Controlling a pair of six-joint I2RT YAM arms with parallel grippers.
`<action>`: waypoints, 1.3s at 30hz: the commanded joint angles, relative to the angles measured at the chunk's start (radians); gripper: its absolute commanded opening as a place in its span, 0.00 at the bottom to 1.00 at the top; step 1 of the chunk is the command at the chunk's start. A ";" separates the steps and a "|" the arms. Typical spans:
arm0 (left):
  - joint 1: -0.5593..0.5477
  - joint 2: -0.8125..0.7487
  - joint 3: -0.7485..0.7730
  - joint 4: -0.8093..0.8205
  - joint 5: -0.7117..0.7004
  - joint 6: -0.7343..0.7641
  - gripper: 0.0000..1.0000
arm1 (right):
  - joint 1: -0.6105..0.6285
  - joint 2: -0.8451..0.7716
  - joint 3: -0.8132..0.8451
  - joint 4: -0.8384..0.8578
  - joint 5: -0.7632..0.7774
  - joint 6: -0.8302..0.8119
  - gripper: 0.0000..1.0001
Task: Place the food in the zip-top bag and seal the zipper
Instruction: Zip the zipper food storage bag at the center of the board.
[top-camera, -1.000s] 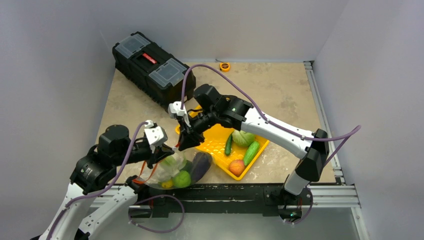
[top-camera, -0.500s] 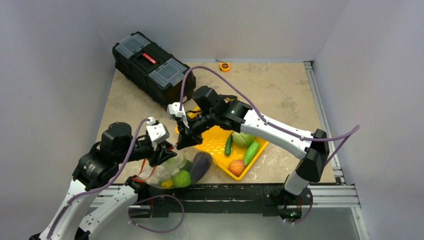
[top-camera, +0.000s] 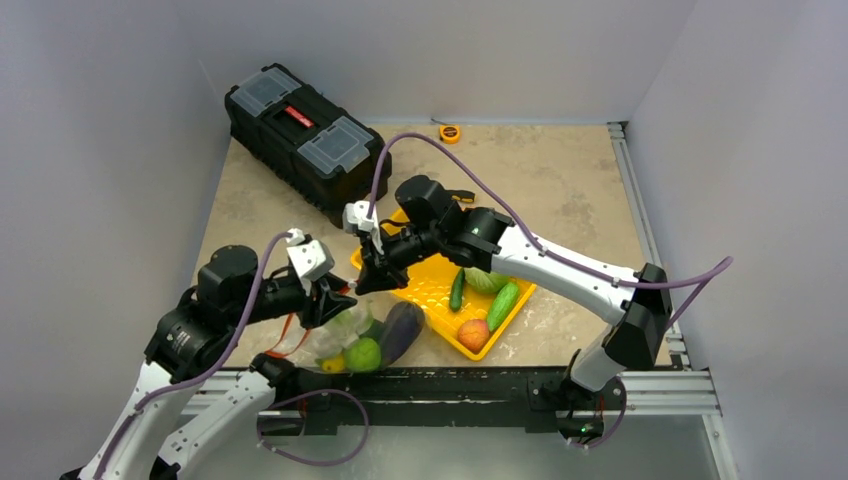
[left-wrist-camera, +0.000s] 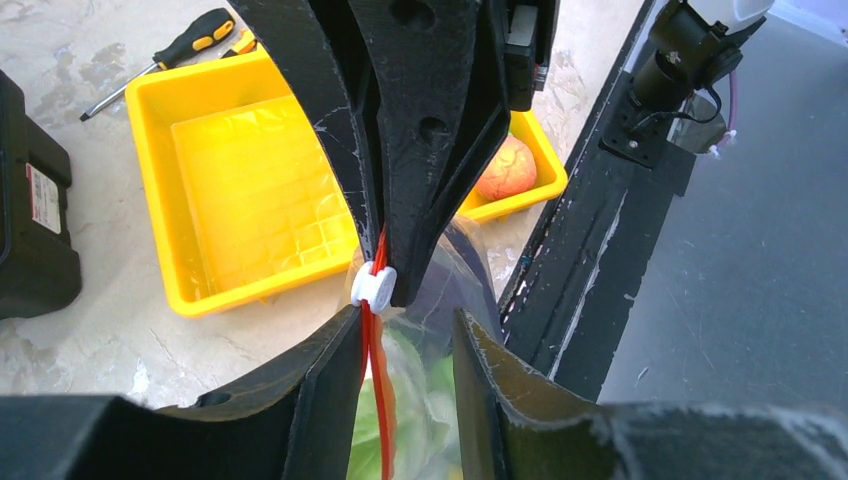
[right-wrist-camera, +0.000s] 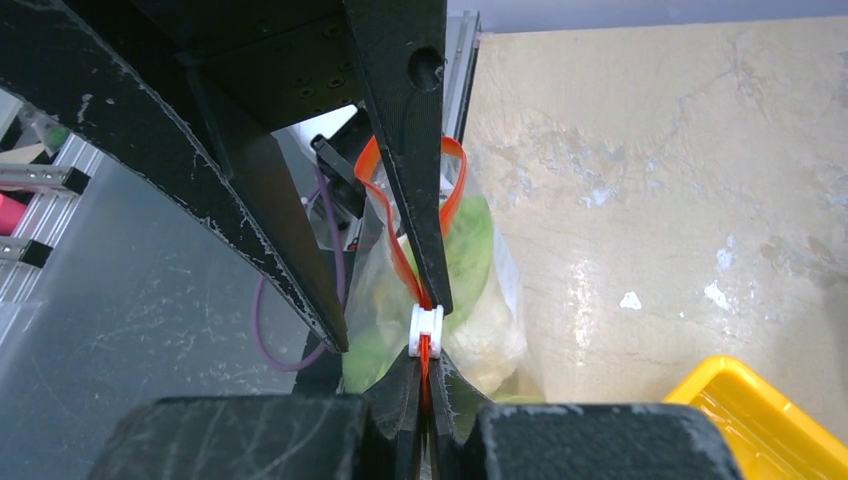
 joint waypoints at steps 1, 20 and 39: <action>0.003 0.030 0.019 0.126 0.003 -0.028 0.37 | 0.006 -0.027 0.001 0.062 -0.002 0.017 0.00; 0.003 0.004 0.044 0.110 -0.020 -0.104 0.44 | 0.006 -0.048 -0.023 0.089 -0.032 0.000 0.00; 0.003 0.043 0.032 0.083 0.077 -0.061 0.20 | 0.006 -0.095 -0.079 0.161 0.027 0.030 0.00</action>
